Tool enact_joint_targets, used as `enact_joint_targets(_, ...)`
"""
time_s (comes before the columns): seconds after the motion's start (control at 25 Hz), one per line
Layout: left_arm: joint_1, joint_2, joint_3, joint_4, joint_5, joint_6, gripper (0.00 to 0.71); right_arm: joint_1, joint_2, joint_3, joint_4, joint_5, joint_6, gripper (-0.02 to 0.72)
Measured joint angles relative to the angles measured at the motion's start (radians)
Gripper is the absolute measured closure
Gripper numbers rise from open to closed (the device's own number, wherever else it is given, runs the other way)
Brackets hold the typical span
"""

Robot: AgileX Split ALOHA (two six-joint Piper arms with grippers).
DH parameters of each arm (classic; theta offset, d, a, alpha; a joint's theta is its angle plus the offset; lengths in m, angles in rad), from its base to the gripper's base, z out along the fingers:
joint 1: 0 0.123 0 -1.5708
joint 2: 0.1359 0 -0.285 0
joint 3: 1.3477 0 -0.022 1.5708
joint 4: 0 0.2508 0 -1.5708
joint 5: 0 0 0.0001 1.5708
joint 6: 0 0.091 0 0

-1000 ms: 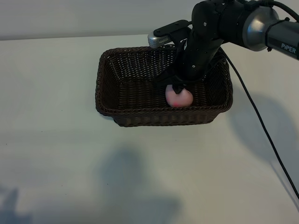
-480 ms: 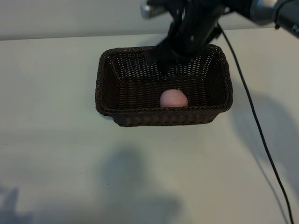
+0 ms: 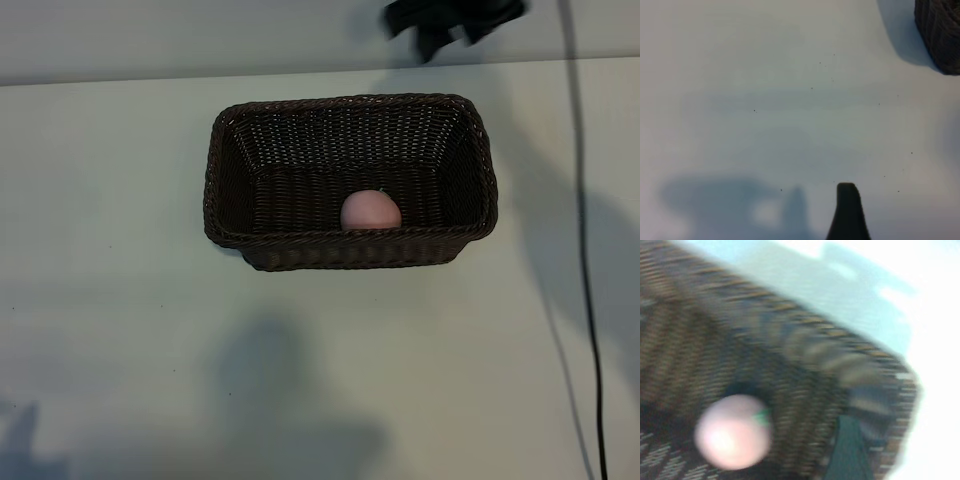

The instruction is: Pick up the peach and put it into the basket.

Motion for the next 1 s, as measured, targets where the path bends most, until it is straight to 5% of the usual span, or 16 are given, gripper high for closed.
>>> enact_joint_targets(0.64,0.0,0.0,0.0,0.0,0.0,0.0,0.171,-0.51,-0.005,-0.001,-0.075,0.003,-0.001,0.187)
enact_joint_targets(1.0,0.0,0.0,0.0,0.0,0.0,0.0,0.171,-0.557,-0.058,-0.001,0.048,0.003,-0.037,0.23)
